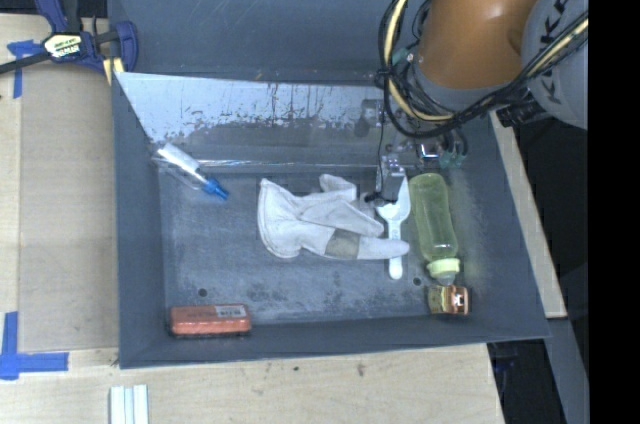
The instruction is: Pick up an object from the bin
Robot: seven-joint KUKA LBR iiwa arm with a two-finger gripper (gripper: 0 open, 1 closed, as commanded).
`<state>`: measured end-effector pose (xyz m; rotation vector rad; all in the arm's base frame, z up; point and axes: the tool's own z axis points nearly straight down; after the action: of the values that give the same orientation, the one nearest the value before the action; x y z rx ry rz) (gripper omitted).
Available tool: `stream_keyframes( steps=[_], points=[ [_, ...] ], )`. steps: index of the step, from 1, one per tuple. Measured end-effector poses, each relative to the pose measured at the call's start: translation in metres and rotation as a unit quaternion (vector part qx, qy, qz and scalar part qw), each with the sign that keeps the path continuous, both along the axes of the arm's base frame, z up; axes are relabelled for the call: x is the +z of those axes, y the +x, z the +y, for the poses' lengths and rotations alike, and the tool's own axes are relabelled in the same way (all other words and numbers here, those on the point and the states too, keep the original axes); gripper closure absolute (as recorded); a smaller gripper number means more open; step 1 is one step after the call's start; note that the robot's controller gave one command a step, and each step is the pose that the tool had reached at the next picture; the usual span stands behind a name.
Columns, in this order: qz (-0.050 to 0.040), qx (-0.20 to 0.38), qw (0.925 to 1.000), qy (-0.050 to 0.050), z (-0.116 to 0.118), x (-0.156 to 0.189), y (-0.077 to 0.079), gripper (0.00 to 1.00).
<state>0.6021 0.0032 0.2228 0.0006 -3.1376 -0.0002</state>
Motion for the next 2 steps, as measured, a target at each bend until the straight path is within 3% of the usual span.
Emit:
stream_keyframes(
  steps=[1, 2],
  points=[
    [-0.0040, 0.000, 1.0000, 0.000, 0.000, 0.005, 0.001, 0.00],
    [-0.0074, 0.019, 0.9998, 0.000, 0.003, -0.043, 0.003, 0.00]
  ],
)
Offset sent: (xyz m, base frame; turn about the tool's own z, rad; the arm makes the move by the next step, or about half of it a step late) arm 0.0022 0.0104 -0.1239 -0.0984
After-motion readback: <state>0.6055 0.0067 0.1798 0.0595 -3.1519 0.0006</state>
